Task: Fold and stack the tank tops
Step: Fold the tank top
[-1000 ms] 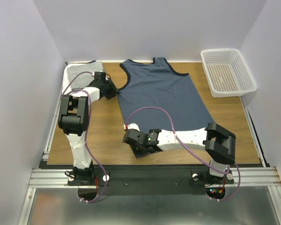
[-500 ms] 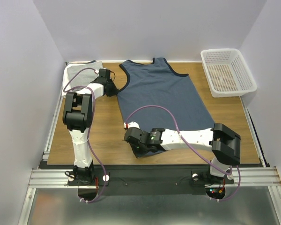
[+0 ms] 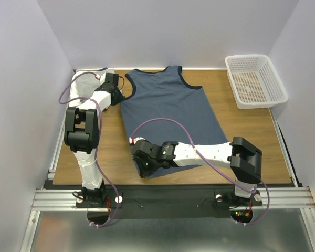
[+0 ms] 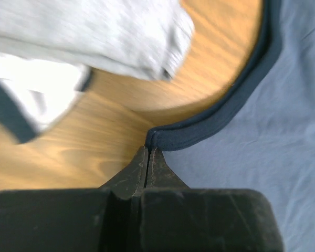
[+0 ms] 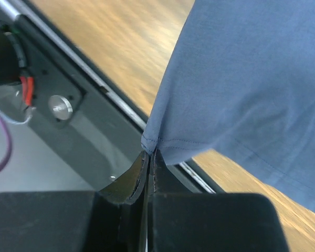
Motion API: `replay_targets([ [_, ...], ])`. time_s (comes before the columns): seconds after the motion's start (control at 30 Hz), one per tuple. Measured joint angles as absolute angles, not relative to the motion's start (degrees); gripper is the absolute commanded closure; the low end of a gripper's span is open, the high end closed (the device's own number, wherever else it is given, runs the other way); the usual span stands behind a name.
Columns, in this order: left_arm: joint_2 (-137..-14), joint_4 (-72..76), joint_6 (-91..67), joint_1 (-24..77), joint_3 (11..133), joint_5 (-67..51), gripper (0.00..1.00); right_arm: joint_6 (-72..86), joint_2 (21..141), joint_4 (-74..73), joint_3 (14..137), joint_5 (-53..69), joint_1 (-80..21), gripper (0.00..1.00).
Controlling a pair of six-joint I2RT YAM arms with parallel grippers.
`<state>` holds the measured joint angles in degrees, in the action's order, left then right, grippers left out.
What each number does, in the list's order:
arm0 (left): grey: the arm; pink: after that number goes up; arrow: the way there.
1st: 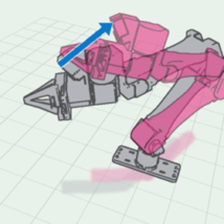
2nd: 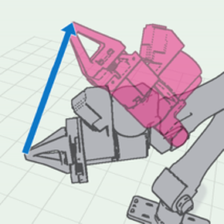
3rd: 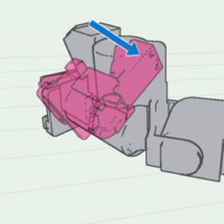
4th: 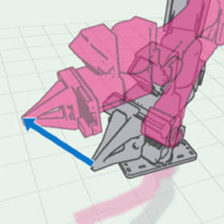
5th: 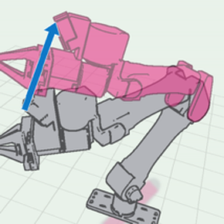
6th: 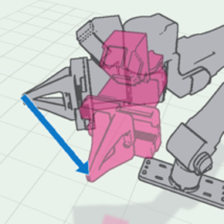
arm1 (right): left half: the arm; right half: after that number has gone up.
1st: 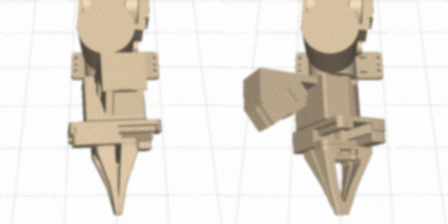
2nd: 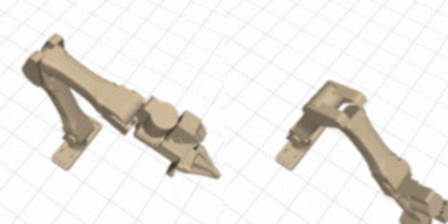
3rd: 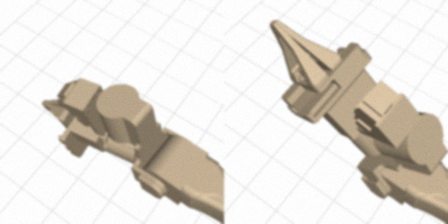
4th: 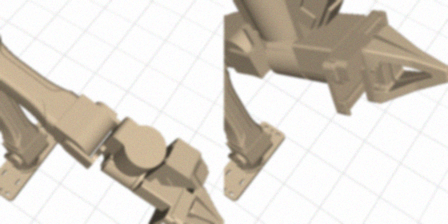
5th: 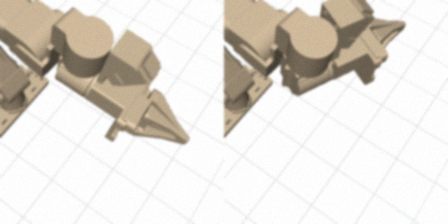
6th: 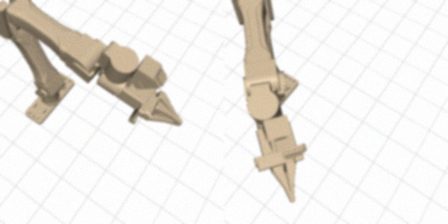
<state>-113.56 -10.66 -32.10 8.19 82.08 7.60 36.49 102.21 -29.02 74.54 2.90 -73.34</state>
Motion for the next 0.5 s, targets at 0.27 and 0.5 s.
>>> replay_targets([
  [0.27,-108.5,-11.9,-33.4,6.6,80.5,12.4,1.00,36.0,105.3,-27.4,79.6,7.4,-74.7,1.00],
  [0.5,-109.3,-13.5,-34.6,7.1,83.5,11.3,1.00,36.5,104.6,-25.8,81.5,8.0,-73.8,1.00],
])
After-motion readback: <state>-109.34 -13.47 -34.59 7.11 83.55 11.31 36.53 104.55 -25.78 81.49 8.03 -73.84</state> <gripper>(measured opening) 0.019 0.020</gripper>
